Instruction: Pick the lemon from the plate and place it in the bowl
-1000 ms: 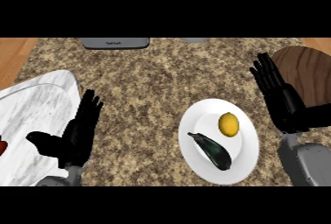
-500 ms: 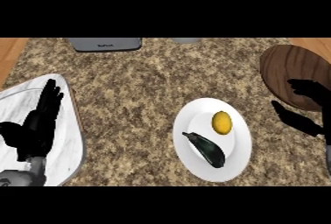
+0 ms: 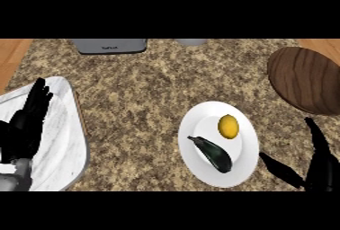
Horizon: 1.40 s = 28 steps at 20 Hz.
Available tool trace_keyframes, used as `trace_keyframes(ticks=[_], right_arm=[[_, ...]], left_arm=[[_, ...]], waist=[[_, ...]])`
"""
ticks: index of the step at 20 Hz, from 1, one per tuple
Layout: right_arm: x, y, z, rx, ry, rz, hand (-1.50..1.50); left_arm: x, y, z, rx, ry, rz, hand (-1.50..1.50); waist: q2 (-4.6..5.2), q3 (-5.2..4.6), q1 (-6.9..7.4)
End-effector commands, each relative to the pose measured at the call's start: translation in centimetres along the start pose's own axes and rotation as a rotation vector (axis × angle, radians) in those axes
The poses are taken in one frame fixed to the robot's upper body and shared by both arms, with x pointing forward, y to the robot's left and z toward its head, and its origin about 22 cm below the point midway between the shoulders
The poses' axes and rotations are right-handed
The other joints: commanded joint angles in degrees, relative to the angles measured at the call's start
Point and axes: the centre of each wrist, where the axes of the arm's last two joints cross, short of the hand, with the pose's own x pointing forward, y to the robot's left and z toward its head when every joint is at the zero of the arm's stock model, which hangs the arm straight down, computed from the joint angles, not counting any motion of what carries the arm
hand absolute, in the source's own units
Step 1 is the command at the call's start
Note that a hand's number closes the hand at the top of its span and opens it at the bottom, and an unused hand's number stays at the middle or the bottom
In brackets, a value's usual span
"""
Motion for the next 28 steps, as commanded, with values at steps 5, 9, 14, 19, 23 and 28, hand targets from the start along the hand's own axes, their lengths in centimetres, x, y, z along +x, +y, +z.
trace_keyframes(ticks=[5, 9, 14, 19, 23, 28], right_arm=[[7.1, -4.0, 3.3, -0.121, 0.099, 0.093, -1.50], [11.6, -5.4, 1.6, -0.080, 0.115, 0.154, -1.50], [13.2, -4.1, -0.5, 0.151, 0.170, 0.303, -1.50], [14.5, -2.7, -3.4, 0.306, 0.269, 0.358, -1.50], [13.1, -1.5, -6.5, 0.447, 0.318, 0.406, -1.50], [13.3, 0.8, -8.6, 0.586, 0.348, 0.407, -1.50]], left_arm=[[1.4, 0.9, -0.7, -0.054, -0.022, 0.001, 0.00], [1.1, -1.8, -0.7, -0.069, -0.013, 0.012, 0.00], [3.2, -1.0, -2.4, -0.070, -0.035, 0.002, 0.00], [2.0, -1.3, -2.0, -0.061, -0.038, -0.002, 0.00], [2.4, -1.0, -2.4, -0.078, -0.024, 0.008, 0.00], [0.5, -0.9, -1.7, -0.076, -0.032, -0.009, 0.00]], waist=[[0.50, 0.23, 2.78], [0.67, 0.32, 3.34], [0.79, 0.34, 3.86], [0.80, 0.36, 4.07], [0.88, 0.40, 4.14], [0.95, 0.37, 4.25]])
